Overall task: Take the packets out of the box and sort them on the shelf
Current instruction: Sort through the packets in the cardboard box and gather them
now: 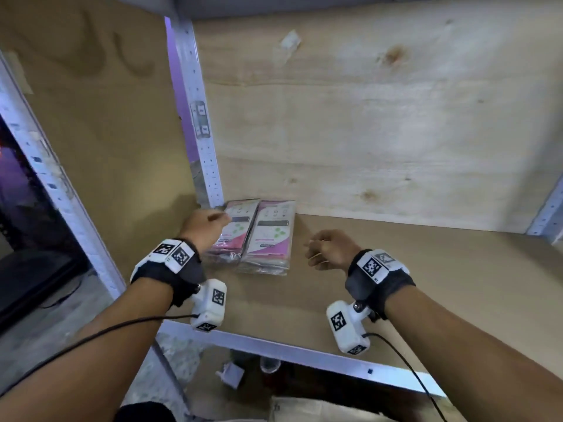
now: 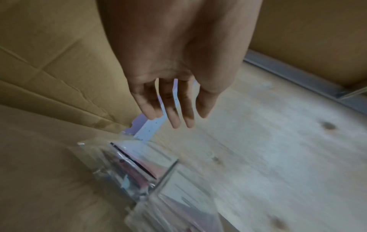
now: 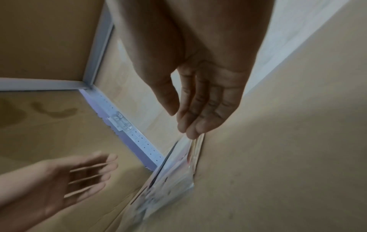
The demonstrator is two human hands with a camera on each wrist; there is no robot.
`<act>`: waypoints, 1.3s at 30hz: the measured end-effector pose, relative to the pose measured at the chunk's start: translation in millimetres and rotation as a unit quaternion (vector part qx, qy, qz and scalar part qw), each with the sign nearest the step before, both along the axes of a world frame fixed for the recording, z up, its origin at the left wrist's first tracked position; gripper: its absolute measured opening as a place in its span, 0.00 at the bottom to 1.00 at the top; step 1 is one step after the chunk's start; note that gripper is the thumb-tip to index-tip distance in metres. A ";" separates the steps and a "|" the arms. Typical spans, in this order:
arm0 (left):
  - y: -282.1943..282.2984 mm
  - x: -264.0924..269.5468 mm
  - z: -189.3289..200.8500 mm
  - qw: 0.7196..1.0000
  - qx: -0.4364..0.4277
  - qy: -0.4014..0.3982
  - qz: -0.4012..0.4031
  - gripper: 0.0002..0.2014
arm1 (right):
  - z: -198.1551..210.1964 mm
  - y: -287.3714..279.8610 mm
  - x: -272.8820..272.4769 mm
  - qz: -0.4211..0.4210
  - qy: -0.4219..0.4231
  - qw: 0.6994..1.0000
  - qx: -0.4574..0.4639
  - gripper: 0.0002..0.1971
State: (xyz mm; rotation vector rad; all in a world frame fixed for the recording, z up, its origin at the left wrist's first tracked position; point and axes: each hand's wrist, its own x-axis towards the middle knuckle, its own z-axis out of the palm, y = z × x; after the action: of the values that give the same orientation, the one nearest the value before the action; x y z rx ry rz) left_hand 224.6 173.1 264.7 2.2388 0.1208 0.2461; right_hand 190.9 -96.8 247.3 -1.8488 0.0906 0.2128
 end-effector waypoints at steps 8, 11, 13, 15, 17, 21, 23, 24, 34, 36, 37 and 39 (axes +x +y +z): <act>-49.6 -96.4 -8.9 0.990 -0.056 0.008 -0.127 0.05 | 14.9 -25.7 -117.4 0.079 -0.036 0.991 -0.105 0.05; -62.9 -139.0 -26.6 0.985 -0.047 0.026 -0.162 0.07 | 14.0 -38.0 -162.5 0.097 -0.038 0.985 -0.137 0.06; -70.9 -166.3 -40.8 0.983 -0.046 0.048 -0.172 0.07 | 9.2 -45.1 -190.3 0.101 -0.043 0.980 -0.165 0.04; -78.4 -191.9 -56.0 0.980 -0.041 0.073 -0.179 0.06 | -0.5 -51.1 -214.6 0.111 -0.041 0.975 -0.189 0.05; -86.6 -214.3 -71.9 0.975 -0.025 0.093 -0.198 0.06 | -15.8 -56.9 -235.7 0.124 -0.032 0.968 -0.218 0.04; -102.4 -245.3 -105.0 0.965 0.012 0.120 -0.232 0.08 | -57.9 -69.4 -266.2 0.130 -0.010 0.952 -0.277 0.05; -109.2 -254.4 -119.3 0.960 0.037 0.132 -0.245 0.10 | -79.6 -75.0 -274.7 0.140 0.012 0.944 -0.298 0.08; -112.7 -256.5 -125.6 0.957 0.043 0.139 -0.249 0.12 | -89.0 -77.8 -275.7 0.143 0.022 0.943 -0.300 0.09; -152.6 -262.7 -207.5 0.930 0.075 0.247 -0.263 0.13 | -191.6 -81.3 -267.6 0.165 0.122 0.929 -0.309 0.08; -160.1 -261.6 -219.6 0.917 0.121 0.263 -0.276 0.13 | -210.1 -80.0 -261.7 0.174 0.143 0.921 -0.319 0.10; -164.1 -260.7 -225.2 0.910 0.148 0.269 -0.280 0.14 | -219.1 -79.8 -259.0 0.177 0.153 0.917 -0.324 0.10; -170.4 -256.3 -239.7 0.899 0.173 0.290 -0.278 0.15 | -237.7 -78.8 -252.2 0.181 0.177 0.913 -0.319 0.11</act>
State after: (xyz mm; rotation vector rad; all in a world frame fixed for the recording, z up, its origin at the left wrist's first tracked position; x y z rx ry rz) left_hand -31.7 2.7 25.0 2.5210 -0.2677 -0.7717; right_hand -61.3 -175.6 9.6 -2.4521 0.0714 0.8650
